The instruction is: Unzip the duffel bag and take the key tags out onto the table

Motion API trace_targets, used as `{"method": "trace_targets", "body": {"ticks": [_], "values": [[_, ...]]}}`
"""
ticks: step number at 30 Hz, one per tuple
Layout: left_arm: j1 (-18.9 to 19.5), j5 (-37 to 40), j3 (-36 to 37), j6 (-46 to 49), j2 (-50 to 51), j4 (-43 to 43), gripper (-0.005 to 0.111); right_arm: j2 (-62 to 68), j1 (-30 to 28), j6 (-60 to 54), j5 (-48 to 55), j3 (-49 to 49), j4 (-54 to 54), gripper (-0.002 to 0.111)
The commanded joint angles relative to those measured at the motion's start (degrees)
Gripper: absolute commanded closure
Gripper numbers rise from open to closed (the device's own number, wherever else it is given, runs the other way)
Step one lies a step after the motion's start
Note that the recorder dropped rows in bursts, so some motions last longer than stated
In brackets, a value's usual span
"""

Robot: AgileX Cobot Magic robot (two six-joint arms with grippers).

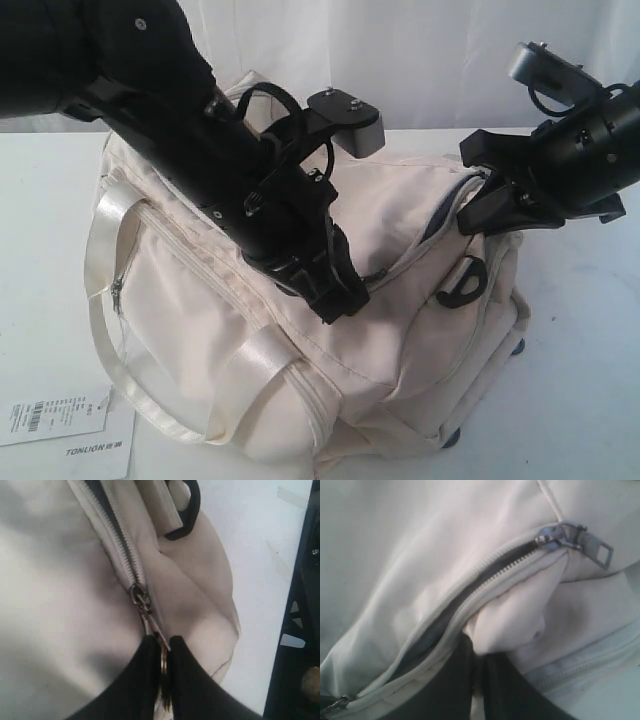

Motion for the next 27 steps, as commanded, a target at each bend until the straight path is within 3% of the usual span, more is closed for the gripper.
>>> {"method": "trace_targets", "body": {"ticks": [1, 10, 17, 22, 24, 27], "values": [[-0.2, 6.7, 0.1, -0.2, -1.8, -0.6, 0.107, -0.7, -0.3, -0.8, -3.0, 0.0, -1.4, 0.108], [-0.2, -1.0, 0.1, -0.3, -2.4, -1.4, 0.107, -0.7, -0.3, -0.8, -3.0, 0.0, -1.4, 0.108], [-0.2, -1.3, 0.1, -0.3, -2.4, -2.2, 0.107, -0.7, -0.3, -0.8, -2.8, 0.0, -1.4, 0.108], [-0.2, -0.3, 0.3, -0.3, -2.4, -2.4, 0.071, -0.7, -0.3, -0.8, -2.8, 0.1, -1.4, 0.108], [-0.2, -0.3, 0.3, -0.3, -2.4, -2.4, 0.072, -0.7, -0.3, -0.8, -2.8, 0.1, -1.4, 0.108], [-0.2, -0.5, 0.3, -0.3, -2.4, -2.4, 0.094, -0.7, -0.3, -0.8, -2.8, 0.1, -1.4, 0.108]]}}
